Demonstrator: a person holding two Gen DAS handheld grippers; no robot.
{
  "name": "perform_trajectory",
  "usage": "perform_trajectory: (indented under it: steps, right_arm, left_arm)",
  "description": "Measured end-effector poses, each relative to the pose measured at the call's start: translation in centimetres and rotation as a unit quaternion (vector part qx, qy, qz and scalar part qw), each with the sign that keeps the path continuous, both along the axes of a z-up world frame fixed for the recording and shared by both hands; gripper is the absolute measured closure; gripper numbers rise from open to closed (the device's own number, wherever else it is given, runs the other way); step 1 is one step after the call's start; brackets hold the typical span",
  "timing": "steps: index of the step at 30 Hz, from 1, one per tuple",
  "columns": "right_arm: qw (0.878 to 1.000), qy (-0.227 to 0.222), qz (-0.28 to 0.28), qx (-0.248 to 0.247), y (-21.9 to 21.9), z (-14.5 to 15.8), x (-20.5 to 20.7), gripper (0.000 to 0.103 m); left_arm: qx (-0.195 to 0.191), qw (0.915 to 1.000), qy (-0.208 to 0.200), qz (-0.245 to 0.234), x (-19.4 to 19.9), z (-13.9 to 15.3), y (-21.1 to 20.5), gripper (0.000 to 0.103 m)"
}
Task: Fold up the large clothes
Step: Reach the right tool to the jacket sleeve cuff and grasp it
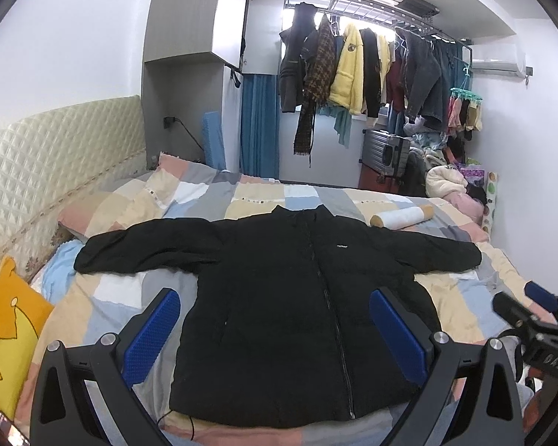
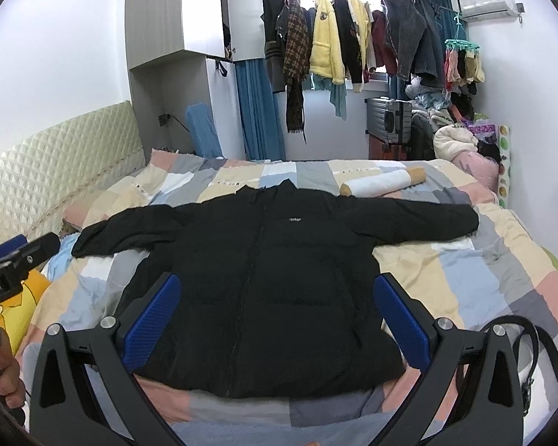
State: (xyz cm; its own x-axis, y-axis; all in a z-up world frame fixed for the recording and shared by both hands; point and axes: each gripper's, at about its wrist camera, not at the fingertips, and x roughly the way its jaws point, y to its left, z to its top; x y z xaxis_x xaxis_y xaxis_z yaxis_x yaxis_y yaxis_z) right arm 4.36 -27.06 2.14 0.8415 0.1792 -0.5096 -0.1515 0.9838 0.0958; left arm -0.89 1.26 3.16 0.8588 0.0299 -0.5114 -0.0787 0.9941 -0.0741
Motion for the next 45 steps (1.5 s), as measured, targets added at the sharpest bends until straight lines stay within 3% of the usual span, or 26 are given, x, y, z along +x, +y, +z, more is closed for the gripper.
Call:
perform_trajectory:
  steps: [7, 14, 19, 24, 27, 35, 41, 45]
  right_arm:
    - [0.999, -0.017, -0.018, 0.025, -2.5, 1.6, 3.0, 0.0]
    - [0.999, -0.014, -0.044, 0.028, -5.7, 2.2, 8.0, 0.0]
    - [0.992, -0.061, -0.098, 0.042, -8.4, 2.2, 10.5, 0.0]
    - [0.987, -0.084, -0.122, 0.064, -11.3, 1.4, 14.2, 0.0]
    - [0.988, -0.076, -0.123, 0.053, -13.1, -0.2, 17.8, 0.0]
    - [0.987, 0.023, -0.155, 0.022, -20.0, -6.5, 27.4, 0.0]
    - [0.979, 0.032, -0.196, 0.047, -27.4, -10.7, 32.3, 0.0]
    - [0.963, 0.051, -0.244, 0.099, -33.6, -14.8, 35.3, 0.0]
  left_arm:
    - [0.02, 0.9997, 0.004, -0.013, 4.2, 0.0, -0.3, 0.0]
    - [0.022, 0.9986, -0.028, -0.039, 8.9, -0.7, -0.3, 0.0]
    - [-0.015, 0.9986, -0.01, -0.05, 12.7, -3.5, 0.9, 0.0]
    - [-0.009, 0.9992, 0.01, -0.038, 14.7, -7.1, 1.5, 0.0]
    - [-0.008, 0.9995, 0.009, -0.028, 15.3, -8.5, 2.2, 0.0]
    - [-0.022, 0.9995, 0.021, -0.008, 17.6, -12.1, 4.1, 0.0]
    - [-0.027, 0.9987, 0.043, 0.001, 19.5, -14.1, 4.1, 0.0]
    - [-0.027, 0.998, 0.057, 0.004, 20.8, -15.5, 3.6, 0.0]
